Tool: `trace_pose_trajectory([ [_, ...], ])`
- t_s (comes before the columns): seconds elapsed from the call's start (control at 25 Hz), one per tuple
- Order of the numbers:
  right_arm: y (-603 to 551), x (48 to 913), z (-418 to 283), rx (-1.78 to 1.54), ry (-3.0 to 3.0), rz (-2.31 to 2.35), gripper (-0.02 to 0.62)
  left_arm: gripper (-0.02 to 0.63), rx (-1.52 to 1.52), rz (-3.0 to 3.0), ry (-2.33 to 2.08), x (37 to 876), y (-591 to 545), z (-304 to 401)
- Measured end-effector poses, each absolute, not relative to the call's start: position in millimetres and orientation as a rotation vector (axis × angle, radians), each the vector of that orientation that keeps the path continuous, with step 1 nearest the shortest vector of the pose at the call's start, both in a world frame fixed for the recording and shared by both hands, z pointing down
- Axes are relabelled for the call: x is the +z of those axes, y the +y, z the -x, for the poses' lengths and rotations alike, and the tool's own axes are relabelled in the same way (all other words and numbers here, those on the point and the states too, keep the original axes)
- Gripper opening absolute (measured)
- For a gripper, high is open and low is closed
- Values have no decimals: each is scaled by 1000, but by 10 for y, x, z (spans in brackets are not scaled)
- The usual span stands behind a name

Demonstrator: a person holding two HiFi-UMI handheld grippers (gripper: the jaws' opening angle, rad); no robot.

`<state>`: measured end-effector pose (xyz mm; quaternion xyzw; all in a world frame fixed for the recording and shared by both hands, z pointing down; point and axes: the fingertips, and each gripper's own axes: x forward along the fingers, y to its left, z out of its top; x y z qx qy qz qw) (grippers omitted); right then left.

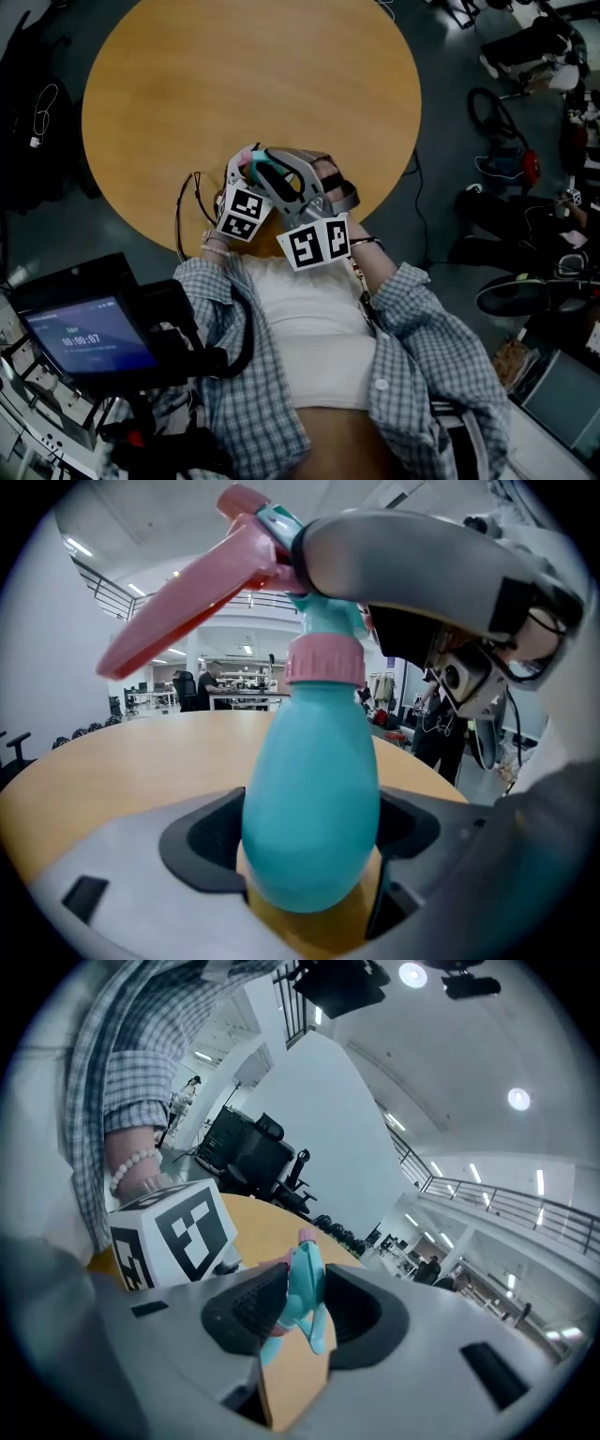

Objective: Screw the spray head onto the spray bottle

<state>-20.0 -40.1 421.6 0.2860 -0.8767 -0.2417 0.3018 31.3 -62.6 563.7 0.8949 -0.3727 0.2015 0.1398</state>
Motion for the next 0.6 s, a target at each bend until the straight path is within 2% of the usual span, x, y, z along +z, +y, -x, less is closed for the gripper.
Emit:
trace_pose_trajectory([
  [0.12,-425,4199,188,-476,-2385,-727,124,410,580,-2583,-1079,5638,-638,-314],
  [0.28,-408,4094,93,-321,-2474,-640,195,410,576,-2586,-1077,5637,-642,-316],
  [0.6,-374,4483,-266,-19,-2530,-155,198,410,577,-2637,-1002,5625,-596,-305],
])
